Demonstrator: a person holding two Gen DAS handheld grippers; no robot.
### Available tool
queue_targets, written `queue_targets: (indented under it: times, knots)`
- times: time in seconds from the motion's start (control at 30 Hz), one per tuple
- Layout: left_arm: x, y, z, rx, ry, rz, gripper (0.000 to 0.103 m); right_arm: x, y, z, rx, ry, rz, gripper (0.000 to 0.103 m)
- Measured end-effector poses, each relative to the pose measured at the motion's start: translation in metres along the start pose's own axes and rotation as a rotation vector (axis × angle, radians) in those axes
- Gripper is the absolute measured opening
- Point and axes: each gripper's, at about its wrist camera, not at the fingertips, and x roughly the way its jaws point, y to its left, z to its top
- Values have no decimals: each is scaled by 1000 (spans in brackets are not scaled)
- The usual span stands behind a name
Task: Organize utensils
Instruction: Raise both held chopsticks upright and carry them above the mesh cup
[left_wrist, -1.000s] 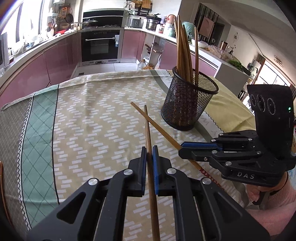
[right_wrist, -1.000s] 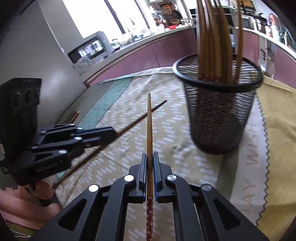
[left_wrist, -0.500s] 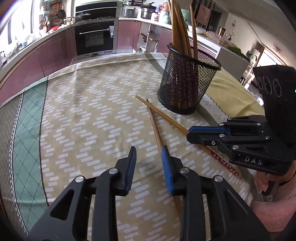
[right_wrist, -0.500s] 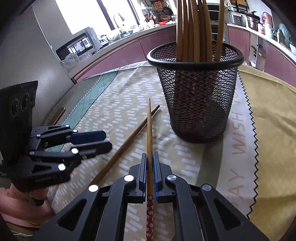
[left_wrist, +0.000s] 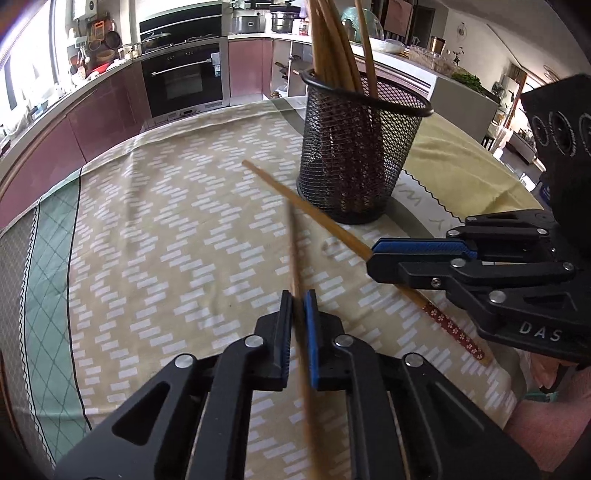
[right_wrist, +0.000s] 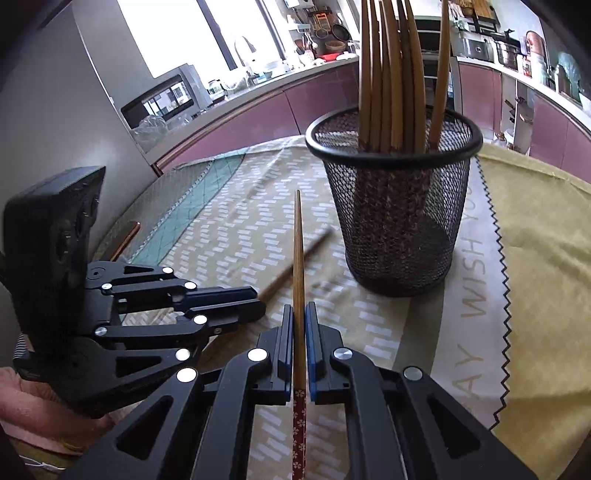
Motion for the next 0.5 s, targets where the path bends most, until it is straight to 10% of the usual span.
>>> queue_targets:
  times: [0.5]
  knots:
    - [-70,24,16,-79,-179,-118,7,-54,3,14,-15,-152,49,6]
